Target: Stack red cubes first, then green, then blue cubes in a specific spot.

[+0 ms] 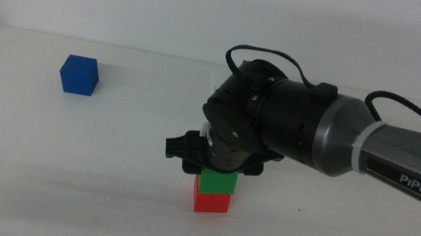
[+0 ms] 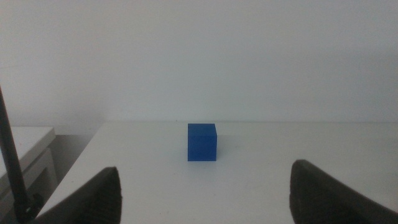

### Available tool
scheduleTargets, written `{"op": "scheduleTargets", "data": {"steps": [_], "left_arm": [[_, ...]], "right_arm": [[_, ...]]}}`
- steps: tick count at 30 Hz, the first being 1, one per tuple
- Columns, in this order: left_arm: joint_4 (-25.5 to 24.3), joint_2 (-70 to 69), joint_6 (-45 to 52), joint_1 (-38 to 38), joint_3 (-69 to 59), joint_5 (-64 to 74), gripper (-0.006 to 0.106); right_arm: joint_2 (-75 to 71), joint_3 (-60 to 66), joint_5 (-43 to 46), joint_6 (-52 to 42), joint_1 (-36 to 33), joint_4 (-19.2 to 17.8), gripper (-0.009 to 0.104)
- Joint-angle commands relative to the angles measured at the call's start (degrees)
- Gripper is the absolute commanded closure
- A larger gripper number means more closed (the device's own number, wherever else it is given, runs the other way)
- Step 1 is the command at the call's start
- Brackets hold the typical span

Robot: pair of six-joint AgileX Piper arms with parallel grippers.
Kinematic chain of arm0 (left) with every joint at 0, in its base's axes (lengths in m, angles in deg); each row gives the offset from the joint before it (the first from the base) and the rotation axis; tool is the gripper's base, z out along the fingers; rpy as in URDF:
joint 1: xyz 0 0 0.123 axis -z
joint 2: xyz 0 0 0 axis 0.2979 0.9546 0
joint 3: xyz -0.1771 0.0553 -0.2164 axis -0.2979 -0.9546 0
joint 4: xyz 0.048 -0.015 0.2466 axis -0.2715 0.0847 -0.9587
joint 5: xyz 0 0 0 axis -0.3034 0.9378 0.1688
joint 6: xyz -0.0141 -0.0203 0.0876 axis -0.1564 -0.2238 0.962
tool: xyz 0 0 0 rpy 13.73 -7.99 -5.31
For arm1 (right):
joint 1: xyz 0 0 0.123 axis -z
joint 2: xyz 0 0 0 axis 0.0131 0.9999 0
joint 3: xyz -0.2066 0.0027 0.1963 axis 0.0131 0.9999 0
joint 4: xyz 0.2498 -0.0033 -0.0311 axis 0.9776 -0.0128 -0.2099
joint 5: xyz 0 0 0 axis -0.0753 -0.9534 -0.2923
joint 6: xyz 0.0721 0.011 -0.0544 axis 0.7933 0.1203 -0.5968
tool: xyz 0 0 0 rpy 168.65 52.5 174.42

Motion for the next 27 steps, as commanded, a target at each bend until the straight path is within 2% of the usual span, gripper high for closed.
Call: {"op": "scheduleTargets", "data": {"steps": [1, 5, 9, 13, 20, 27], "left_arm": [[0.49, -1.18, -0.45, 0.34, 0.38, -4.74, 0.009], [0.49, -1.18, -0.45, 0.34, 0.38, -4.74, 0.009], [0.49, -1.18, -0.45, 0.34, 0.38, -4.74, 0.009], [0.49, -1.18, -0.45, 0.34, 0.38, -4.74, 0.009], [0.49, -1.18, -0.45, 0.34, 0.38, -4.74, 0.009], [0.49, -1.18, -0.45, 0.34, 0.38, -4.74, 0.009]], "right_arm": [[-3.07, -1.56, 0.33, -0.48, -0.14, -2.00, 0.043], [-3.13, -1.56, 0.33, -0.43, -0.14, -2.00, 0.036], [-3.18, -2.45, -1.16, -0.43, -0.14, -1.86, 0.035], [-3.43, -6.49, -8.08, -2.03, -0.14, -1.08, 0.035], [-7.01, -14.63, -20.40, -10.44, -0.14, -1.05, 0.035], [-16.08, -16.48, -22.63, -14.61, -0.14, -0.75, 0.035]]}}
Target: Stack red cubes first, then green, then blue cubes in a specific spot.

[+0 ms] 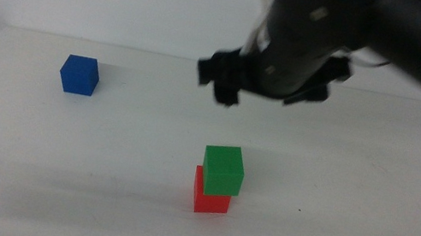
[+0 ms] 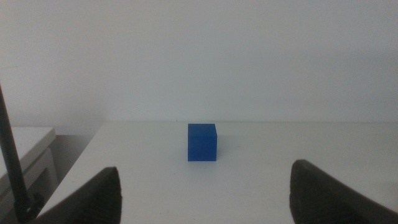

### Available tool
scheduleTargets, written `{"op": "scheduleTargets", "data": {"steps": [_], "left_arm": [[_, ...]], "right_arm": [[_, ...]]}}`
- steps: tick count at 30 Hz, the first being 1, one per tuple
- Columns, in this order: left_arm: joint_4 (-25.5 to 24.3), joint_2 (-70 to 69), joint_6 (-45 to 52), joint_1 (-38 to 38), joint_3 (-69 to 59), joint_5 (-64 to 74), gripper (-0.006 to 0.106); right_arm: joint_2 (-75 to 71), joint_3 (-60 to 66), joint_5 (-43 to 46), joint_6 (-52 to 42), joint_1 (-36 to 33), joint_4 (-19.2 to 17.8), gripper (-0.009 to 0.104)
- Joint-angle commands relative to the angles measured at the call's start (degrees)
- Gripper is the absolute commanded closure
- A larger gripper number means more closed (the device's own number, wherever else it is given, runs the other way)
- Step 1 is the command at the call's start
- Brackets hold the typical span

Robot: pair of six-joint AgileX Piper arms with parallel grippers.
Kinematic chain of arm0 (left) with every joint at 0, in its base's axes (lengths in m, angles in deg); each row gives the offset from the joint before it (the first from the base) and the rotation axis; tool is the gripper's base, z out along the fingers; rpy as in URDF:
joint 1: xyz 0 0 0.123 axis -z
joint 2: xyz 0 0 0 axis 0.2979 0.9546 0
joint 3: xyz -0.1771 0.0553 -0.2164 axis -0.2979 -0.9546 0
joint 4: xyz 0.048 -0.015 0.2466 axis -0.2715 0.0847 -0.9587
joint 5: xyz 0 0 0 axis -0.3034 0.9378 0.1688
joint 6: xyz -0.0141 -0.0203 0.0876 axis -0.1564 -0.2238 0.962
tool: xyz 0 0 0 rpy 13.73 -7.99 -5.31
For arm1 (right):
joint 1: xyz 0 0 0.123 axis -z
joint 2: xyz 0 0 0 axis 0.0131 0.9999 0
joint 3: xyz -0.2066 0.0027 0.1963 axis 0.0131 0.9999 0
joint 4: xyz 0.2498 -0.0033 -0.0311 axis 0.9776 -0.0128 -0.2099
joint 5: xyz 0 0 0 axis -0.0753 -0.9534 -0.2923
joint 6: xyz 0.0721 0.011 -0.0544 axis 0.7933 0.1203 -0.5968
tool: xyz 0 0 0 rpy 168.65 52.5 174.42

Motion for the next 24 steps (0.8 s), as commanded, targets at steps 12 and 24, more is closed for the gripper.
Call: {"op": "scheduleTargets", "data": {"steps": [12, 24], "left_arm": [[0.49, -1.18, -0.45, 0.34, 0.38, -4.74, 0.009], [0.49, -1.18, -0.45, 0.34, 0.38, -4.74, 0.009]], "right_arm": [[-33.87, 18.76, 5.74, -8.61, -0.08, -1.34, 0.035], [-66.57, 45.68, 15.48, -18.56, -0.08, 4.47, 0.035]]}}
